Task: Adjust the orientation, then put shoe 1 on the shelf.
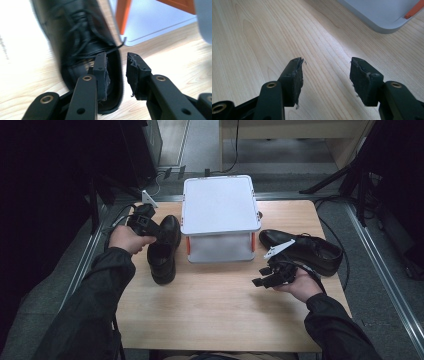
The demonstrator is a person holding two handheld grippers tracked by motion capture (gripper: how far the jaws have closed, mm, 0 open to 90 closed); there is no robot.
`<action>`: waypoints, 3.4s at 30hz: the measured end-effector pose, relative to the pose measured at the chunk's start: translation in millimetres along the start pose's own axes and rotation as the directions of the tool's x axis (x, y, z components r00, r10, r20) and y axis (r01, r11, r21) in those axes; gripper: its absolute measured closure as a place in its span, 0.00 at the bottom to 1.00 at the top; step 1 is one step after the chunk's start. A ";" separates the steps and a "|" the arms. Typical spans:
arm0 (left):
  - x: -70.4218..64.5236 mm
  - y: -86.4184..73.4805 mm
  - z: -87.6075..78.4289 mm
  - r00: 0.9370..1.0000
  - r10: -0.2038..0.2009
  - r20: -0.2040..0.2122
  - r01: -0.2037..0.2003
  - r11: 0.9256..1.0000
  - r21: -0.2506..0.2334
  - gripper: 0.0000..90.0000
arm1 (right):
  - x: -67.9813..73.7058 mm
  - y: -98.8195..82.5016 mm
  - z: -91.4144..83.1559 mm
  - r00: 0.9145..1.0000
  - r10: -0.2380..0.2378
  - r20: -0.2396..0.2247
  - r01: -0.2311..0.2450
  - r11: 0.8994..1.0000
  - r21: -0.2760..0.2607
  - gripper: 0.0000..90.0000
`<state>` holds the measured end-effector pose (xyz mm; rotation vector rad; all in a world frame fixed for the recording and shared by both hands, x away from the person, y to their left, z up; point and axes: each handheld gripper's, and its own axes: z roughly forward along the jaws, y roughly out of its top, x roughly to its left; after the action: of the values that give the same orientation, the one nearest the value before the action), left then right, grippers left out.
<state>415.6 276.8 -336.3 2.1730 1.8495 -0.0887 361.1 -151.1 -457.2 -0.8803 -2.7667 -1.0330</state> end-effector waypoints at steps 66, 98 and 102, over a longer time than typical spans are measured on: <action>69.3 -9.1 62.1 0.972 -0.228 -0.052 0.233 0.965 0.122 0.92 | -1.1 5.1 3.5 1.000 -0.007 -0.010 0.007 1.000 0.007 0.49; 72.1 32.7 -71.1 0.950 -0.312 -0.033 0.311 0.950 -0.039 0.95 | -2.0 6.1 4.6 1.000 -0.009 -0.012 0.010 1.000 0.010 0.50; 57.2 45.2 -86.2 0.954 -0.299 -0.029 0.297 0.953 -0.061 0.94 | -1.6 6.5 5.1 1.000 -0.009 -0.013 0.009 1.000 0.011 0.50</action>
<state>458.0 347.4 -258.9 1.8555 2.1625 -0.0573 366.6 -144.8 -457.8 -0.8577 -2.7649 -1.0204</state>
